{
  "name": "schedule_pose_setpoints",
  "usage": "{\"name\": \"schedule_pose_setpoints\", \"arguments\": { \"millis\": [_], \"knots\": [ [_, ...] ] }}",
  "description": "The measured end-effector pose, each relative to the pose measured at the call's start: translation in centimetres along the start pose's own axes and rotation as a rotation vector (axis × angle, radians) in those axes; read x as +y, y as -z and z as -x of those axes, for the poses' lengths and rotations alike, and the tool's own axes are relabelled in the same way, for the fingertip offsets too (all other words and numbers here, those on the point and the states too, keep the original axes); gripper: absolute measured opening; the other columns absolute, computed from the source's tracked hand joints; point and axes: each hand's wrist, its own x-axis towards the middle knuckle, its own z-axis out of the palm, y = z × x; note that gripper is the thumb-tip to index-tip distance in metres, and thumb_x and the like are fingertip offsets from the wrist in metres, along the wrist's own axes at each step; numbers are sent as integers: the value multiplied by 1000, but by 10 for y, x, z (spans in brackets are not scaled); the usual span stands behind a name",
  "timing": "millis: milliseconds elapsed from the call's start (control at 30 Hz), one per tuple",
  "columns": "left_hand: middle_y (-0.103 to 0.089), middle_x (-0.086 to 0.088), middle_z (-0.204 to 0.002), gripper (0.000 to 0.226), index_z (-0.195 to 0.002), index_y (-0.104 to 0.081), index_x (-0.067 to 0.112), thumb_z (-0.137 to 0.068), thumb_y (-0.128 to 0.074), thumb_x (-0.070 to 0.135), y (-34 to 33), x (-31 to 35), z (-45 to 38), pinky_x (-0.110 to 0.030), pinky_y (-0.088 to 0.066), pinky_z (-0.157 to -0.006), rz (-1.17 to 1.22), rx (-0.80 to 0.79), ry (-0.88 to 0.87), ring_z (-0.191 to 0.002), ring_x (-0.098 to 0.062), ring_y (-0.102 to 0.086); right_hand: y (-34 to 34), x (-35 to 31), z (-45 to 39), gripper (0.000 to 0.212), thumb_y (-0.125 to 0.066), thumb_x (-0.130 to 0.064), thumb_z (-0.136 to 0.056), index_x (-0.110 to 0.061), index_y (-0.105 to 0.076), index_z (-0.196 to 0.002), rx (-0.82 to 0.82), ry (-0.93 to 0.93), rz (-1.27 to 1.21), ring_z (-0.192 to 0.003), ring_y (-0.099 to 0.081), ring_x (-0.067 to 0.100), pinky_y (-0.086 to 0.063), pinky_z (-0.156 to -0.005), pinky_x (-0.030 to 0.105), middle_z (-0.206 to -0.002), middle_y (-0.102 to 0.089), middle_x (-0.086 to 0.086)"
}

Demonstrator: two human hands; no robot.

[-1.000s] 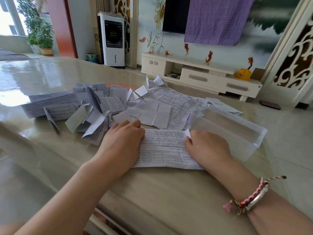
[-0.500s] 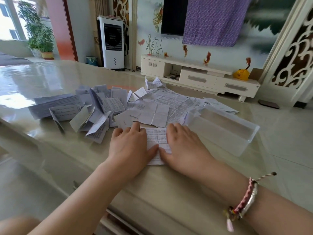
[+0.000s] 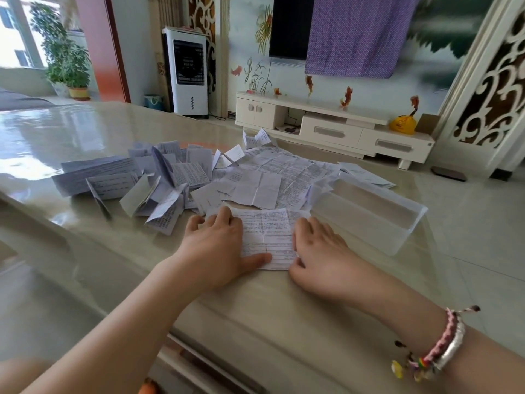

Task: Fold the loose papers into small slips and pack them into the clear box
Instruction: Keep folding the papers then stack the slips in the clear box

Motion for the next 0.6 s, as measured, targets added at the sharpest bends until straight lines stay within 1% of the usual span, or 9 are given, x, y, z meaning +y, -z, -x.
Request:
{"name": "schedule_pose_setpoints", "arguments": {
  "millis": [67, 133, 200, 267, 333, 400, 467, 500, 600],
  "knots": [
    [-35, 1, -120, 86, -127, -42, 20, -73, -27, 85, 2, -3, -2, -44, -20, -108, 12, -34, -12, -122, -19, -43, 1, 10, 4, 18, -41, -21, -91, -17, -25, -99, -28, -18, -25, -110, -35, 22, -33, -94, 33, -103, -26, -1],
    [-34, 3, -119, 89, -128, -43, 21, -69, -29, 86, 4, -6, -3, -44, -18, -108, 37, -49, -26, -122, -18, -41, 2, 17, 8, 17, -41, -20, -90, -18, -26, -98, -54, -40, -38, -107, -34, 21, -33, -94, 32, -104, -28, 0],
    [-33, 4, -119, 99, -131, -42, 22, -61, -25, 90, 5, -8, -3, -42, -17, -107, 62, -55, -37, -123, -17, -39, 3, 22, 10, 18, -41, -17, -89, -18, -26, -99, -54, -61, -40, -106, -33, 20, -33, -93, 32, -105, -27, 0],
    [-32, 5, -120, 110, -132, -39, 23, -50, -16, 92, 4, -11, -2, -41, -16, -107, 81, -56, -42, -125, -17, -36, 3, 24, 10, 21, -42, -13, -86, -19, -27, -100, -12, -59, -39, -108, -33, 21, -32, -94, 32, -106, -27, -1],
    [-30, 5, -122, 118, -134, -35, 23, -45, -12, 97, 2, -12, -2, -42, -16, -106, 90, -57, -39, -128, -17, -33, 0, 22, 8, 25, -45, -11, -83, -22, -31, -101, 66, 4, -88, -111, -31, 18, -31, -96, 30, -109, -29, -3],
    [-28, 5, -124, 122, -135, -32, 23, -43, -11, 100, -1, -12, -4, -42, -17, -105, 91, -56, -29, -130, -17, -30, -3, 18, 5, 25, -52, -18, -85, -27, -39, -103, 113, 134, -190, -115, -33, 12, -32, -100, 30, -113, -37, -7],
    [-26, 5, -128, 123, -139, -27, 22, -45, -15, 101, -4, -13, -4, -43, -16, -106, 128, -73, -15, -134, -18, -25, -5, 13, 1, 24, -59, -31, -88, -28, -48, -109, 83, 243, -270, -115, -39, 6, -34, -102, 30, -116, -48, -11],
    [-24, 4, -130, 124, -141, -25, 21, -47, -19, 101, -5, -14, -3, -44, -15, -109, 158, -91, -8, -136, -18, -22, -6, 12, -1, 27, -61, -35, -89, -27, -52, -113, 63, 274, -288, -114, -43, 4, -36, -102, 28, -117, -52, -12],
    [-21, 5, -132, 130, -143, -21, 20, -43, -19, 102, -7, -15, -3, -46, -10, -114, 224, -113, -18, -139, -19, -16, -6, 20, -5, 37, -61, -42, -90, -24, -55, -122, 77, 329, -259, -113, -50, 3, -39, -101, 27, -121, -57, -11]
  ]
}}
